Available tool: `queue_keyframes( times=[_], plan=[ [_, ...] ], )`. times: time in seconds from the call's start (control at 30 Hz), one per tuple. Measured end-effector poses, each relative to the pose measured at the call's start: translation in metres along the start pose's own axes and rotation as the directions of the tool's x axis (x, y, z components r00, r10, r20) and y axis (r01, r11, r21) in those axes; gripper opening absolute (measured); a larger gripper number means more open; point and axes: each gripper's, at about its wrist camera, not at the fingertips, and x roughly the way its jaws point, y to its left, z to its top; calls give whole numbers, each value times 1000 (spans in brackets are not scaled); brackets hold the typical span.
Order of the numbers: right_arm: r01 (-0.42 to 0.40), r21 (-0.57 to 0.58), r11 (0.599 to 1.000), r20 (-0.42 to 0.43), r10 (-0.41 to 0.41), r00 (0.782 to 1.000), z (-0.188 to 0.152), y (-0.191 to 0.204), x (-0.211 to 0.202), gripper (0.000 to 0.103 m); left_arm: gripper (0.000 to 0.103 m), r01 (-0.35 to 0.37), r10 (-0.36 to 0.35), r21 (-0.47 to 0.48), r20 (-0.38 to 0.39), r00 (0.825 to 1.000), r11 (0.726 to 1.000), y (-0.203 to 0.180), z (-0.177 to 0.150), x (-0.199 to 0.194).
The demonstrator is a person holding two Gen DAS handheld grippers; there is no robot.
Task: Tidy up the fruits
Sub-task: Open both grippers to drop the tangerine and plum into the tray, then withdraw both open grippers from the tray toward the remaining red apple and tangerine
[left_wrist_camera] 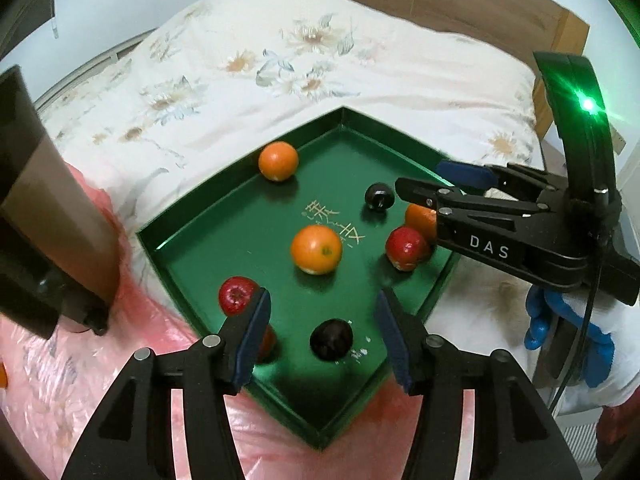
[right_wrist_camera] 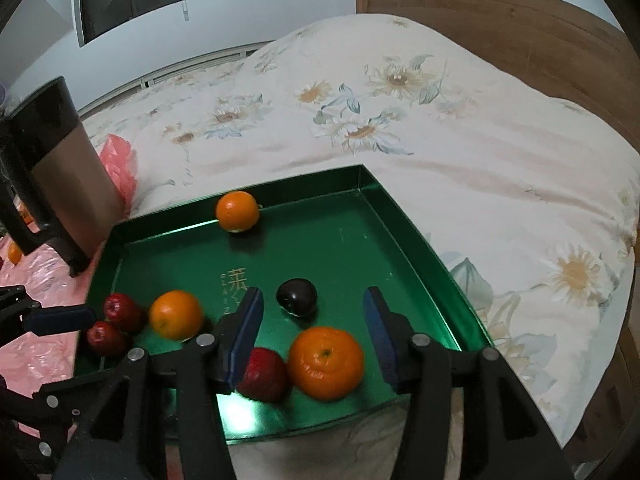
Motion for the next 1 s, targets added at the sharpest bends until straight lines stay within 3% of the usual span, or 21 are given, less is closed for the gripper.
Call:
queue_keyframes(
  times=[0.1, 0.23, 0.57, 1.0],
  plan=[
    [-4, 6, 1000, 13, 4, 1000, -1, 4, -15, 74, 54, -13, 13, -2, 26, 1000, 1000, 1, -5, -17],
    [-2, -3, 1000, 32, 2, 999, -2, 16, -37, 96, 55, -30, 30, -14, 41, 999, 999, 5, -17, -42],
    [-45, -58, 997, 49, 47, 998, -17, 68, -92, 101, 56, -102, 107, -83, 69, 992, 991, 23, -61, -111],
    [-131, -112, 985, 53, 137, 989, -52, 143, -145, 103, 60, -188, 215, -194, 128, 968, 963, 54, -127, -189]
  ],
)
